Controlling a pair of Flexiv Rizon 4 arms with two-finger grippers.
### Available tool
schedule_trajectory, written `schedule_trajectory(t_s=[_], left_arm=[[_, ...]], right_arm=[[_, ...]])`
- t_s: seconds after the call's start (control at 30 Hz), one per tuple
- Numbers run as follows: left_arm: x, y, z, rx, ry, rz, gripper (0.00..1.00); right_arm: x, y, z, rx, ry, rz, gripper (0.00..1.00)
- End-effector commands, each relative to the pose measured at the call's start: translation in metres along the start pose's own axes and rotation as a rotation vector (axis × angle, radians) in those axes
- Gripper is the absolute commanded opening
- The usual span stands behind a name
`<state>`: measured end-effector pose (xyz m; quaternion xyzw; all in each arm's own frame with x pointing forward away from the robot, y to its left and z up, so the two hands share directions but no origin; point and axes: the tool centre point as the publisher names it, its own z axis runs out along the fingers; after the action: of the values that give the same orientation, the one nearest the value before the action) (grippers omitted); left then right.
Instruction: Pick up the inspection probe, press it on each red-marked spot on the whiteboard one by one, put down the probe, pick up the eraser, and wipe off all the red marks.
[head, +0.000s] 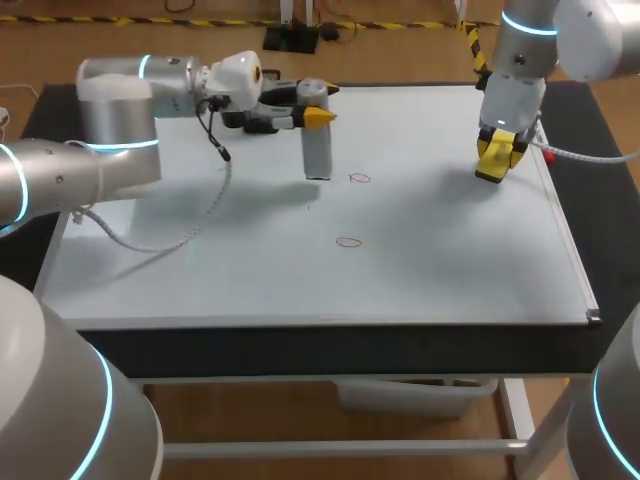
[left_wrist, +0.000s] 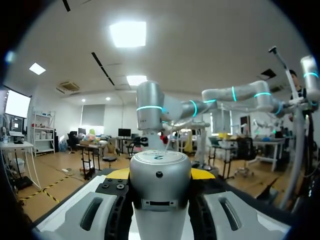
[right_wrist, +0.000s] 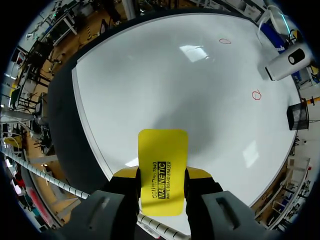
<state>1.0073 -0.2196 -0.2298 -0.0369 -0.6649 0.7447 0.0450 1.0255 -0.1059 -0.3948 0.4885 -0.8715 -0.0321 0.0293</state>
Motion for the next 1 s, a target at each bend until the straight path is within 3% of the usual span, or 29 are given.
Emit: schedule_trajectory(t_s=[0.03,1.0], left_arm=[[-0.003,0.001,0.016,-0.002,0.001,0.01,0.0],[-0.019,0.028,0.063,0.008,-0.037,0.019,0.0]], right_arm=[[0.0,-0.001,0.0,0.001,0.004,-0.002,0.0],[0.0,-0.001,0.0,0.001,0.004,-0.002,0.0]])
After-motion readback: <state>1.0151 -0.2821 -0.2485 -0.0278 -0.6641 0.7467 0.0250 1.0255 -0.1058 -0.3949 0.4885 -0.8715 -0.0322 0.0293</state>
